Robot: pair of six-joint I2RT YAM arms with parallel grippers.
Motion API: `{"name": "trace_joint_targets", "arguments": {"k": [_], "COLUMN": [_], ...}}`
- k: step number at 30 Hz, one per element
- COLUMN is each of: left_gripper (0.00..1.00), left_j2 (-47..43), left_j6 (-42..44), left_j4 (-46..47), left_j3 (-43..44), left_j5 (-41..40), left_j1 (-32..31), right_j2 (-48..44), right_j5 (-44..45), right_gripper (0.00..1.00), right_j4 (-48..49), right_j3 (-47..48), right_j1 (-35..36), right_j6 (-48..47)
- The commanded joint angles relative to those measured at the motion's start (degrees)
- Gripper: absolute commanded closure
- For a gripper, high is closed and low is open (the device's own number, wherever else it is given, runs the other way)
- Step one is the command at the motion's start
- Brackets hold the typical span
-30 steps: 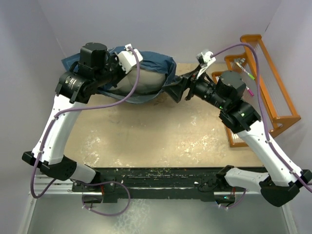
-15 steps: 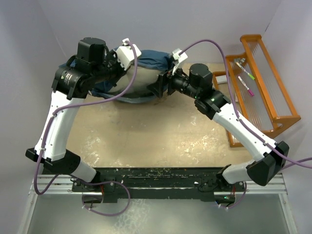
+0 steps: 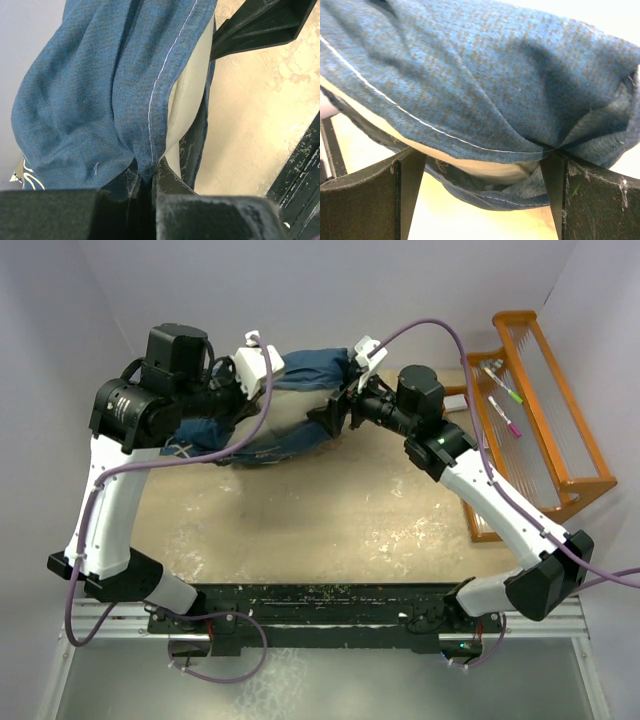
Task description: Remove the pillowcase from the pillow
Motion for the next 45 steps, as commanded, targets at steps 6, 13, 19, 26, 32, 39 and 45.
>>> {"name": "trace_joint_targets", "arguments": {"k": [6, 13, 19, 26, 32, 39, 45], "left_gripper": [1.0, 0.99, 0.29, 0.15, 0.17, 0.34, 0.8], "left_j2": [-2.2, -1.16, -5.33, -10.66, -12.68, -14.11, -15.07], "left_j6": [0.27, 2.42, 1.87, -0.93, -2.12, 3.77, 1.91], "left_j4": [-0.29, -6.02, -1.1, 12.17, 20.1, 19.6, 19.35], "left_j3": [0.25, 0.31, -2.81, -5.37, -9.0, -13.59, -14.59], "left_j5": [9.19, 16.93, 16.3, 13.25, 8.15, 4.19, 2.98], "left_j1": [-0.11, -0.11, -0.11, -0.11, -0.11, -0.05, -0.04], "right_j2": [-1.95, 2.65, 2.25, 1.85, 2.72, 1.07, -0.91], "right_j5": [-17.1, -12.7, -4.77, 2.61, 5.11, 5.89, 8.17], "right_gripper": [0.1, 0.3, 1.0, 1.0, 1.0, 1.0, 1.0], "right_j4": [24.52, 33.3, 31.22, 26.93, 22.67, 22.64, 22.94], "right_j3": [-3.24, -1.89, -2.49, -2.72, -1.64, -3.3, -5.35], "right_j1": [0.6, 7.2, 11.64, 16.37, 20.58, 21.18, 21.18], "right_j6": [1.53, 2.96, 1.8, -2.59, -6.38, -6.12, -6.1]}}
